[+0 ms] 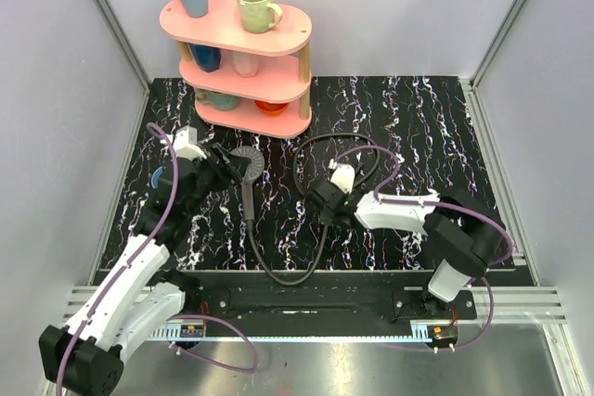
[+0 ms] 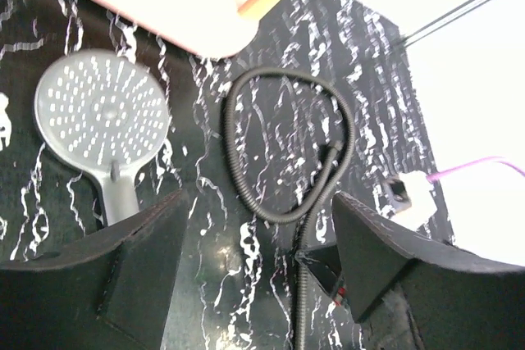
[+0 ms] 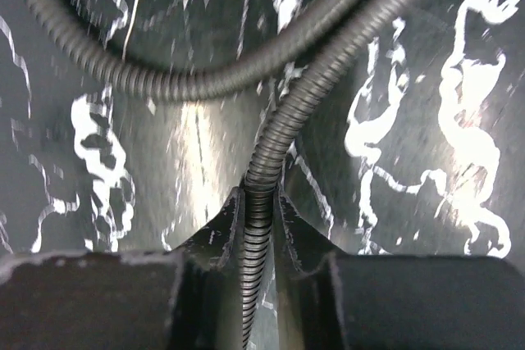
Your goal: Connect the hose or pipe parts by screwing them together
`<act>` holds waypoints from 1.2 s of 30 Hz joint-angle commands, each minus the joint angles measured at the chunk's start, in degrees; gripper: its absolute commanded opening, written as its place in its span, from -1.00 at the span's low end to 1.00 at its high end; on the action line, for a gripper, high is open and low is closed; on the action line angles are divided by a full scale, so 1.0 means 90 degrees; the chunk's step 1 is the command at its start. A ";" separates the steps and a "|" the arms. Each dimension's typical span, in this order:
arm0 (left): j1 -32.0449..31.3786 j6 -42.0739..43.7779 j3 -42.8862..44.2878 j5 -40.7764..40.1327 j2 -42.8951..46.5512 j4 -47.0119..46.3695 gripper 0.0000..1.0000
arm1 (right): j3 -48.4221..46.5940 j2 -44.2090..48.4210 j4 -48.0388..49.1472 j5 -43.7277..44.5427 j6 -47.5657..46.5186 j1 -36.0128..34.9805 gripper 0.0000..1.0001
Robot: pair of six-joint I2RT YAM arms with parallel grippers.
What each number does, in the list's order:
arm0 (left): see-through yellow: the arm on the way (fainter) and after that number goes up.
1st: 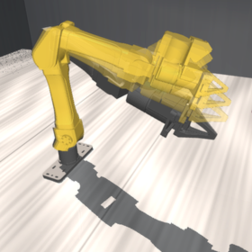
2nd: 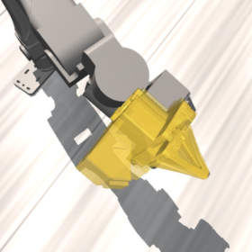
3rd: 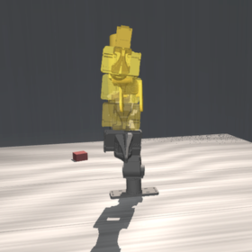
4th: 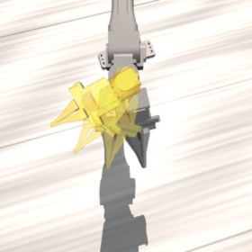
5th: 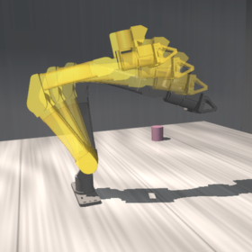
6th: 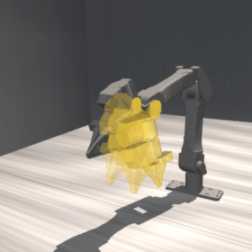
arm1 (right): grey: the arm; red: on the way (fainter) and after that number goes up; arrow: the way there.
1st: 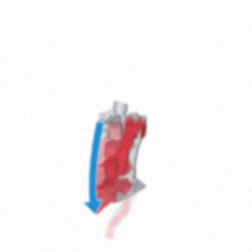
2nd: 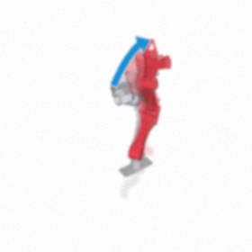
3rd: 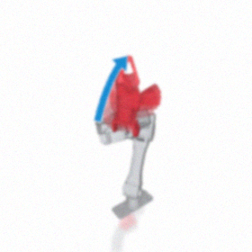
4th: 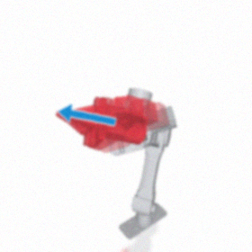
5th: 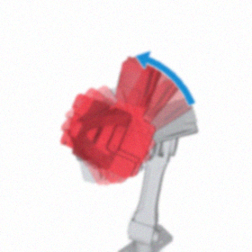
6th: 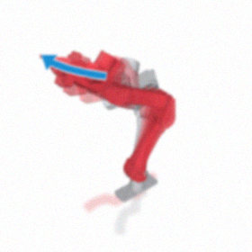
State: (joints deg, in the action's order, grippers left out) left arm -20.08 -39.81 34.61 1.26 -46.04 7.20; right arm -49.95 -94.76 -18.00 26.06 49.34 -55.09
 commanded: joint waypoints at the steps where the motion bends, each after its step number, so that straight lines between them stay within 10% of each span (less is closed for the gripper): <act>1: -0.0006 0.0448 0.0616 -0.0120 0.0486 0.0712 0.51 | -0.0162 -0.0360 -0.0051 0.0151 -0.0022 0.0632 -0.78; 18: -0.0015 0.0967 0.0637 -0.0238 0.1200 0.1143 0.58 | -0.1334 -0.1111 -0.0090 -0.0054 -0.1468 0.2957 -0.98; 24: -0.0006 0.1268 0.0754 0.0309 0.1356 0.1172 0.59 | -0.1100 -0.0303 -0.0314 -0.0493 -0.1517 0.2967 -0.28; 29: -0.0006 0.1796 0.0803 0.1148 0.1863 0.1124 0.76 | -0.1002 0.1666 -0.1522 -0.0757 -0.1839 0.2957 0.87; 36: -0.0006 0.1641 0.0813 0.1871 0.2263 0.1007 0.98 | -0.1149 0.4169 -0.2755 -0.2182 -0.2582 0.2957 1.00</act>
State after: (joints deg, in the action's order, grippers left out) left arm -20.08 -25.56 40.18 11.73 -27.62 19.38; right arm -59.09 -67.33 -33.89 14.96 30.92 -28.58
